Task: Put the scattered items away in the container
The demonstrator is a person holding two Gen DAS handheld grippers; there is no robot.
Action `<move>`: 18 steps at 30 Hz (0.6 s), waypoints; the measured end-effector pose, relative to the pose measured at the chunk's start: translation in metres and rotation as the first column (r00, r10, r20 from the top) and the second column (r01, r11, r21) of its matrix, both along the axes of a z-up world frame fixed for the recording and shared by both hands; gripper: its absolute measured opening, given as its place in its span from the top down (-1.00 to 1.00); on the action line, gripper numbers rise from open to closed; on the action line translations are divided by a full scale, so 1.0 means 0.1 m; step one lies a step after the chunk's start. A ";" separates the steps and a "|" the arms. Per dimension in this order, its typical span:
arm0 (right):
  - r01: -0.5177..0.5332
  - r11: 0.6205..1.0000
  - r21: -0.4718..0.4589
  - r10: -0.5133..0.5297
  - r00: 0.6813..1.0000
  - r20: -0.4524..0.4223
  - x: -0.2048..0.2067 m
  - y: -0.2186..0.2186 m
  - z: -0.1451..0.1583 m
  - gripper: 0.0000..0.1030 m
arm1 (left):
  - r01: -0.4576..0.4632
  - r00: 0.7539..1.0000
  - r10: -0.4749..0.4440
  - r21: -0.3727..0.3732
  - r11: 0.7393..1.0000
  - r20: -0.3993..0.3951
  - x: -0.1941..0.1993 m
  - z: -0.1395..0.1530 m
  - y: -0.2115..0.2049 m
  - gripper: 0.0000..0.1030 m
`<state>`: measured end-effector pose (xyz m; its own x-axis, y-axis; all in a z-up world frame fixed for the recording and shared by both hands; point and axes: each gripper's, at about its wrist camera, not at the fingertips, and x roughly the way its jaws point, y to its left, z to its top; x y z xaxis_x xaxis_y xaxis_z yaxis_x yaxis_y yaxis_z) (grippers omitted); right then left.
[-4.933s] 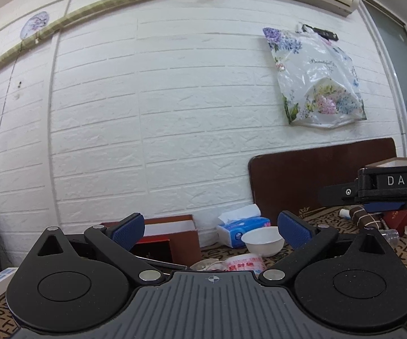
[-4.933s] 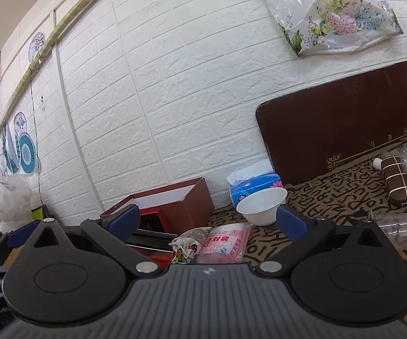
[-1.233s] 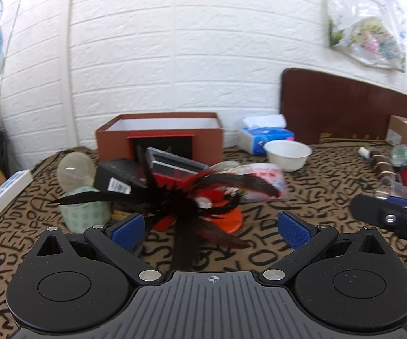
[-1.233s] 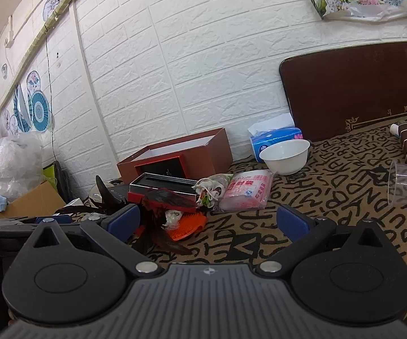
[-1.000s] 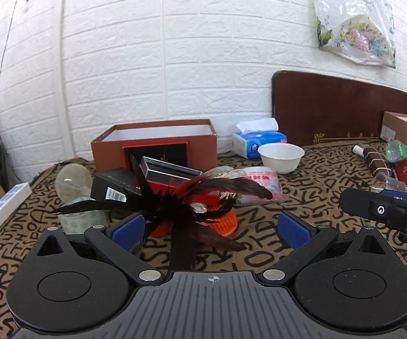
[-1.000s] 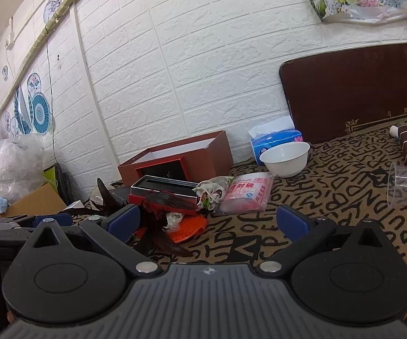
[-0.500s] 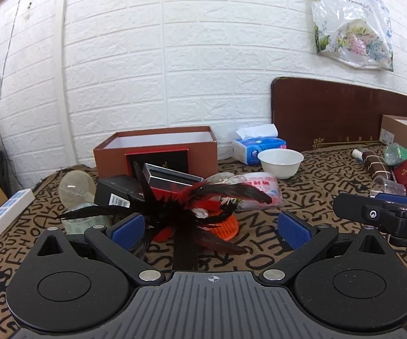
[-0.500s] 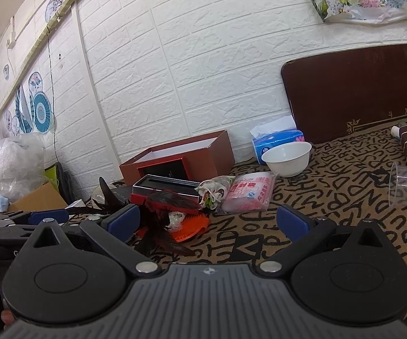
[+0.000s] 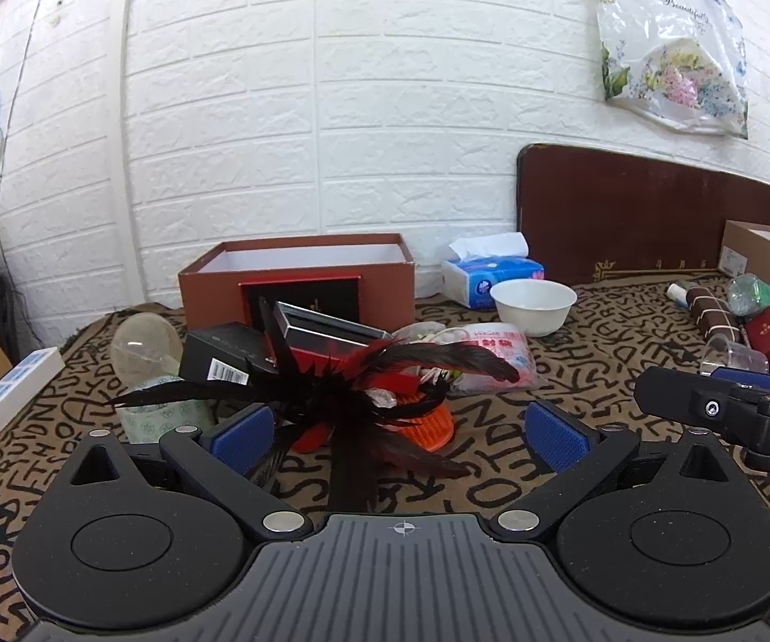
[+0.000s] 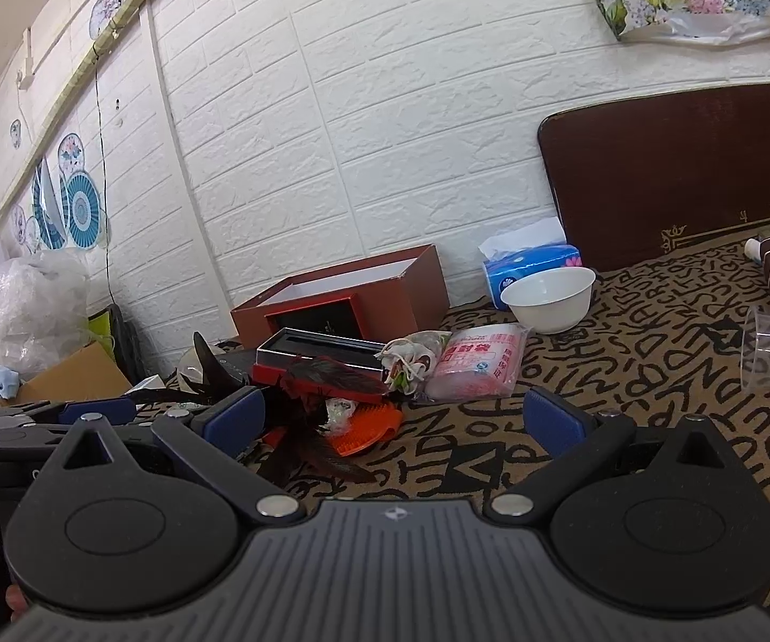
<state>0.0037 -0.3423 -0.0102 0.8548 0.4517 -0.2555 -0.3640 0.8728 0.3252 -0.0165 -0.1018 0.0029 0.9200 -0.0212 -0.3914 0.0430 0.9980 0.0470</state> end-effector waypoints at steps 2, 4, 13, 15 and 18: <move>-0.002 1.000 -0.001 0.002 1.000 0.000 0.00 0.00 0.00 -0.99 | -0.001 1.000 0.001 -0.004 1.000 -0.002 0.00 0.00 0.01 -1.00; -0.004 1.000 -0.004 0.004 1.000 -0.001 -0.01 0.02 0.00 -0.99 | 0.003 1.000 -0.003 -0.013 1.000 -0.008 0.01 0.00 0.01 -1.00; -0.007 1.000 -0.007 0.007 1.000 0.004 -0.01 0.03 0.02 -0.99 | 0.004 0.999 -0.008 -0.093 0.996 -0.048 0.07 0.01 0.11 -1.00; -0.008 1.000 -0.007 0.008 1.000 0.005 -0.01 0.03 0.02 -0.99 | -0.006 0.998 0.001 -0.092 0.996 -0.057 0.09 0.01 0.13 -1.00; -0.009 1.000 -0.008 0.009 1.000 0.006 -0.01 0.04 0.02 -0.99 | -0.005 0.998 0.000 -0.087 0.996 -0.058 0.09 0.00 0.14 -1.00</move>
